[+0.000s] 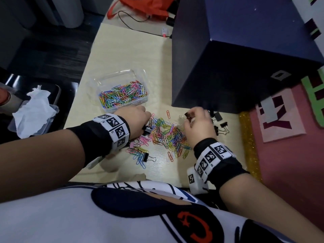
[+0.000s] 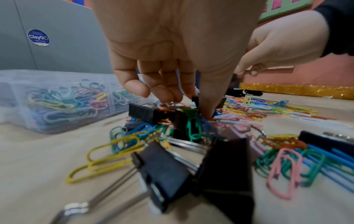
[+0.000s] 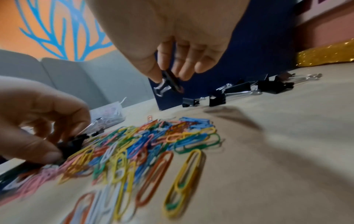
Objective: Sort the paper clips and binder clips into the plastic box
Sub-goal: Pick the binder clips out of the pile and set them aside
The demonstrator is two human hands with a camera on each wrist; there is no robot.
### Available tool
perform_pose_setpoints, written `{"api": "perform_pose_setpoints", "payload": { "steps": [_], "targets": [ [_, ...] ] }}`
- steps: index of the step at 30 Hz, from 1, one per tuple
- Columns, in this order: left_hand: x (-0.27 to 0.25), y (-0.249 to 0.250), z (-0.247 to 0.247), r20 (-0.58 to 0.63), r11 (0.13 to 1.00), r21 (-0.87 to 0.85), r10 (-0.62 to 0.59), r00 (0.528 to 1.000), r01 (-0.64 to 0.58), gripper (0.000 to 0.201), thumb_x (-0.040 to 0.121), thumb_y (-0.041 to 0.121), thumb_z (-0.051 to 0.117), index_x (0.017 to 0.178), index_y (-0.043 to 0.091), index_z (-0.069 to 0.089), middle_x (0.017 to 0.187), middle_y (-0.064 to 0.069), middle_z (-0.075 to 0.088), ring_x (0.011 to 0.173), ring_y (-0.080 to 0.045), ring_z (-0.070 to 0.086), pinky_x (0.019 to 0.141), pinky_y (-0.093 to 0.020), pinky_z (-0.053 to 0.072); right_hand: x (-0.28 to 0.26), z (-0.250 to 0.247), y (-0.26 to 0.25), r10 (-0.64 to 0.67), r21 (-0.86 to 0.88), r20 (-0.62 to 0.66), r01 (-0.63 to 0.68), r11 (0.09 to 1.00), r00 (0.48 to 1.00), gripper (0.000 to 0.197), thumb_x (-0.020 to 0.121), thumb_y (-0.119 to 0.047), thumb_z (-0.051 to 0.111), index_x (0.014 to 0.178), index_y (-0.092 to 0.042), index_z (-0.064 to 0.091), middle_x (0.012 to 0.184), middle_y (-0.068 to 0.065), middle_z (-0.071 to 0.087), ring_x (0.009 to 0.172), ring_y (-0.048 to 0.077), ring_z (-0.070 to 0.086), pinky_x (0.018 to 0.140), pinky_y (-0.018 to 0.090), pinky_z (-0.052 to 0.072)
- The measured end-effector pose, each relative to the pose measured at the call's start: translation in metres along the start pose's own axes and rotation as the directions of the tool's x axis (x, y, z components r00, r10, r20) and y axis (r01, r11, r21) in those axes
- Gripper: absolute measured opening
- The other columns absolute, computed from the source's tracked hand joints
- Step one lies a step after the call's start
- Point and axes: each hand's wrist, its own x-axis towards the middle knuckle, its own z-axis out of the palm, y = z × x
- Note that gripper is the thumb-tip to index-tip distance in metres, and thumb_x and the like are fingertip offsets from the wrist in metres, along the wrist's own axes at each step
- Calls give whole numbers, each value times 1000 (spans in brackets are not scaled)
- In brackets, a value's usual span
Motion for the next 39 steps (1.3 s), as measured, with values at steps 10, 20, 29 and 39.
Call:
{"api": "perform_pose_setpoints", "payload": {
  "steps": [10, 20, 29, 39],
  "targets": [
    [-6, 9, -11, -107, 989, -52, 130, 986, -136, 31, 87, 34, 60, 113, 21, 50, 107, -4, 54, 101, -28, 57, 75, -36, 45, -4, 11, -25, -189, 123, 233, 164, 979, 954, 25, 92, -38, 55, 111, -23, 64, 100, -7, 58, 86, 8, 56, 79, 20, 40],
    [-4, 2, -8, -61, 993, -106, 36, 998, -42, 23, 87, 30, 60, 107, 23, 55, 109, -2, 57, 100, -24, 57, 82, -35, 50, 8, 3, -15, 50, 130, 52, -56, 990, 997, 19, 95, -34, 48, 98, -20, 61, 91, -5, 64, 82, 14, 59, 69, 25, 43],
    [-2, 3, 2, 37, 998, 48, 37, 999, -39, 35, 84, 49, 58, 106, 22, 62, 100, -1, 57, 90, -23, 58, 68, -32, 47, 11, 7, 0, 217, 70, -26, -214, 974, 976, 27, 91, -23, 52, 117, -19, 56, 123, 5, 49, 104, 23, 56, 84, 32, 48],
    [0, 11, 5, 30, 994, 99, 45, 999, -48, 33, 86, 43, 55, 109, 21, 56, 101, -2, 58, 96, -25, 59, 71, -35, 49, -9, 23, -4, 37, -213, 365, 45, 976, 930, 38, 94, -17, 44, 132, -19, 48, 129, 5, 42, 123, 24, 39, 103, 32, 36]
  ]
}}
